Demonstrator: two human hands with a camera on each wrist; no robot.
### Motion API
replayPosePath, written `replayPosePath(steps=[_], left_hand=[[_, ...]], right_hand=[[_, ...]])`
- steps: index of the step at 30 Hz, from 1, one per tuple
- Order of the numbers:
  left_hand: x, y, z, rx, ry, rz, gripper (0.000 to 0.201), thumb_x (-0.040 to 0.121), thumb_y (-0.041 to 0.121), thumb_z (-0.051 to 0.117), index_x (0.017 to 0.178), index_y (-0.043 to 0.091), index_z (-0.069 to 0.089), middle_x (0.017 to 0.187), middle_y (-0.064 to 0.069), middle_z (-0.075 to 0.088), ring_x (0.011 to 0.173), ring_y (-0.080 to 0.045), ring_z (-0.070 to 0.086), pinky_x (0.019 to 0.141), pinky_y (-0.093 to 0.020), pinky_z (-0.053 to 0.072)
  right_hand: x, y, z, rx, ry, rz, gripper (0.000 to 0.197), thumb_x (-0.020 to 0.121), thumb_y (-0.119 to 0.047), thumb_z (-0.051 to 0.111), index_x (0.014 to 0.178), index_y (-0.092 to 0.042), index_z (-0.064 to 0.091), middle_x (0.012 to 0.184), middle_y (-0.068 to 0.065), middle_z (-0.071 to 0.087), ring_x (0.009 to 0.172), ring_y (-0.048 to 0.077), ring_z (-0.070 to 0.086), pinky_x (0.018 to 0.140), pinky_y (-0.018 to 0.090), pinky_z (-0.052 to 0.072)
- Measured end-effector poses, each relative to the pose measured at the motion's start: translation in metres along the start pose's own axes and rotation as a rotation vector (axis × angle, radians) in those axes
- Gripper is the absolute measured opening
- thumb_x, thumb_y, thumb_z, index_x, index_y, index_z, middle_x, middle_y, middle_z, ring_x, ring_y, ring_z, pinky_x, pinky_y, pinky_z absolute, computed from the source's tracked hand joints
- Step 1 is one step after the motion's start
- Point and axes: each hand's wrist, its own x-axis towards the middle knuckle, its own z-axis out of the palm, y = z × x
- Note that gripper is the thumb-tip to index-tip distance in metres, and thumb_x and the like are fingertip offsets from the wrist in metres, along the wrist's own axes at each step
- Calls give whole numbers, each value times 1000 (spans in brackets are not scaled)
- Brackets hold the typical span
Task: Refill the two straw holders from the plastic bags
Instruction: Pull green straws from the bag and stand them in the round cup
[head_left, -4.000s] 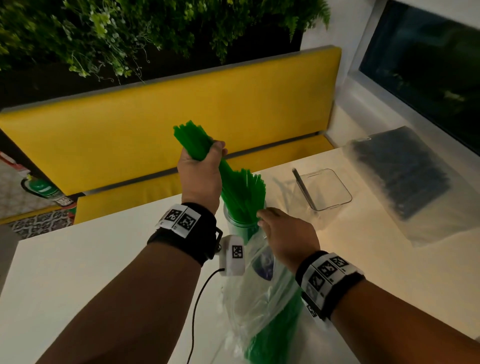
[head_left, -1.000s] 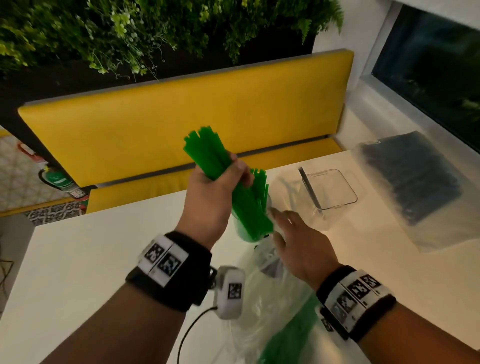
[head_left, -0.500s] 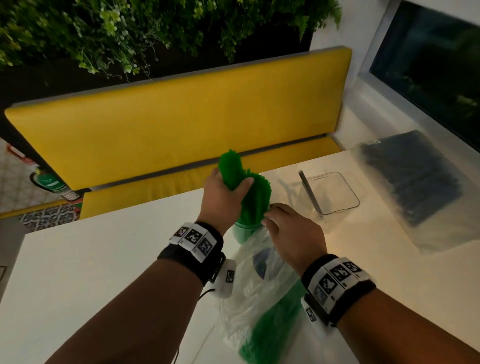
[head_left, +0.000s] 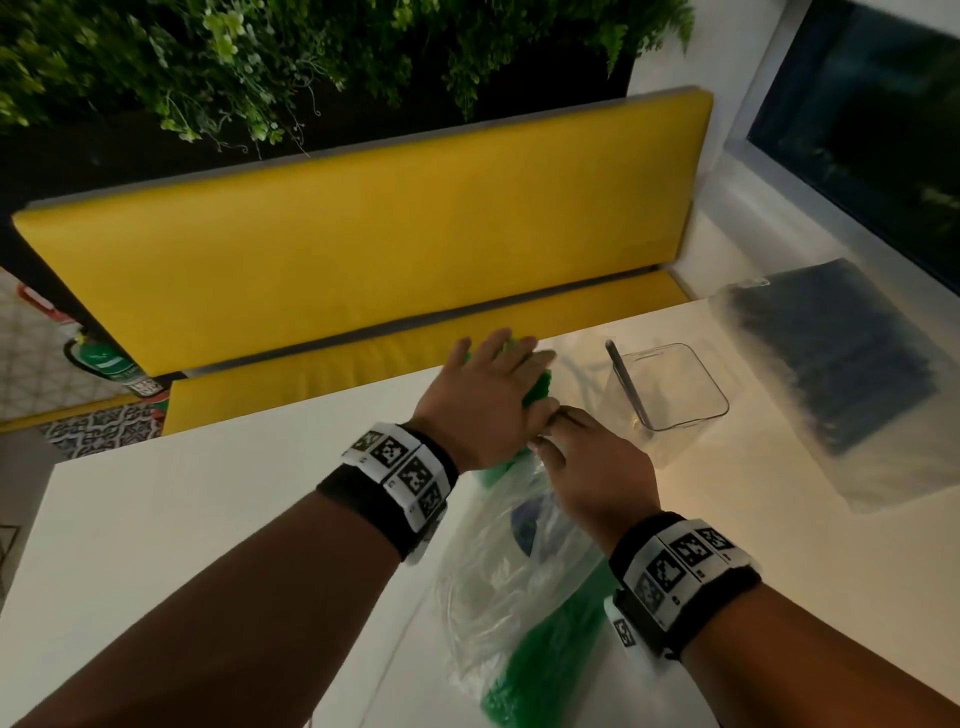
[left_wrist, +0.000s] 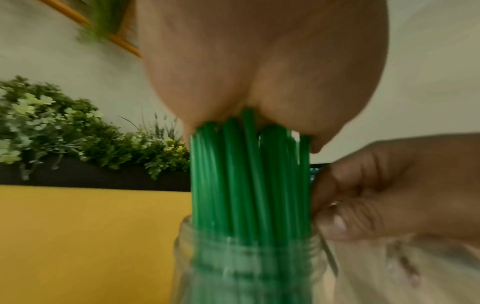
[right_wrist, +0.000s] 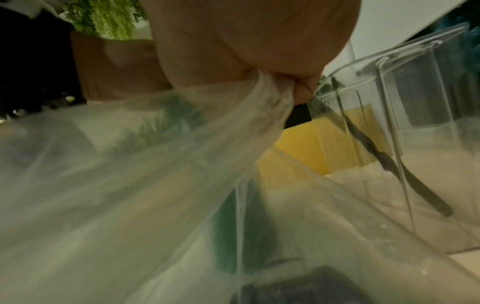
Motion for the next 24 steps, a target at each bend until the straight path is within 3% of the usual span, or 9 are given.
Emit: replayPosePath(steps=[3, 5, 7, 10, 14, 17, 19, 22, 24], left_hand=[[0, 5, 5, 36, 95, -24, 69, 89, 69, 32, 146, 30, 41, 158, -4, 35, 147, -29, 28, 117, -56, 21], [0, 13, 10, 141, 77, -11, 69, 88, 74, 33, 145, 37, 39, 160, -2, 29, 148, -29, 23, 117, -61, 18], [1, 11, 14, 193, 10, 7, 59, 91, 69, 36, 134, 32, 54, 150, -4, 45, 141, -32, 36, 110, -61, 30], [11, -7, 9, 172, 93, -25, 38, 92, 48, 54, 113, 19, 66, 119, -5, 63, 113, -33, 55, 87, -52, 50], [13, -10, 2, 117, 131, -68, 43, 93, 39, 53, 134, 26, 53, 118, -4, 60, 111, -32, 53, 79, -46, 54], [15, -7, 5, 122, 75, -92, 37, 93, 42, 51, 125, 24, 60, 120, -5, 53, 114, -29, 48, 79, -45, 55], [18, -7, 3, 93, 132, -139, 36, 90, 45, 53, 113, 21, 64, 121, -7, 52, 112, -30, 50, 81, -46, 54], [19, 2, 3, 127, 167, -85, 39, 89, 52, 53, 115, 25, 62, 126, -7, 54, 115, -31, 52, 88, -47, 48], [19, 4, 6, 178, 67, -79, 37, 94, 52, 48, 116, 25, 62, 123, -5, 55, 115, -31, 52, 91, -48, 46]], right_hand=[[-1, 0, -2, 10, -19, 19, 23, 99, -39, 45, 112, -29, 61, 115, -11, 61, 88, 18, 64, 66, 33, 51], [-1, 1, -2, -16, -24, 49, 25, 99, -38, 45, 112, -26, 62, 110, -7, 64, 84, 19, 65, 63, 30, 47], [-2, 1, -2, -11, -11, 43, 22, 98, -37, 46, 109, -27, 62, 109, -8, 63, 82, 17, 64, 61, 29, 45], [-3, 0, -3, 32, 15, 2, 20, 98, -37, 46, 107, -30, 63, 115, -14, 61, 87, 12, 63, 65, 32, 52], [-3, -2, -3, 40, 23, 4, 21, 98, -38, 48, 109, -31, 64, 117, -15, 60, 90, 10, 62, 67, 30, 52], [-3, -2, -3, 37, 20, 7, 20, 98, -39, 48, 108, -32, 63, 116, -16, 60, 88, 10, 62, 66, 30, 52], [-2, -1, -2, 26, 17, 20, 20, 97, -40, 47, 107, -32, 63, 114, -16, 60, 87, 10, 62, 66, 30, 53], [-2, -2, -1, 27, 10, 26, 20, 97, -40, 47, 106, -30, 62, 112, -14, 59, 86, 12, 63, 66, 33, 54], [-3, -3, -4, 41, -1, 23, 22, 97, -40, 48, 110, -31, 63, 116, -15, 60, 90, 12, 63, 68, 32, 53]])
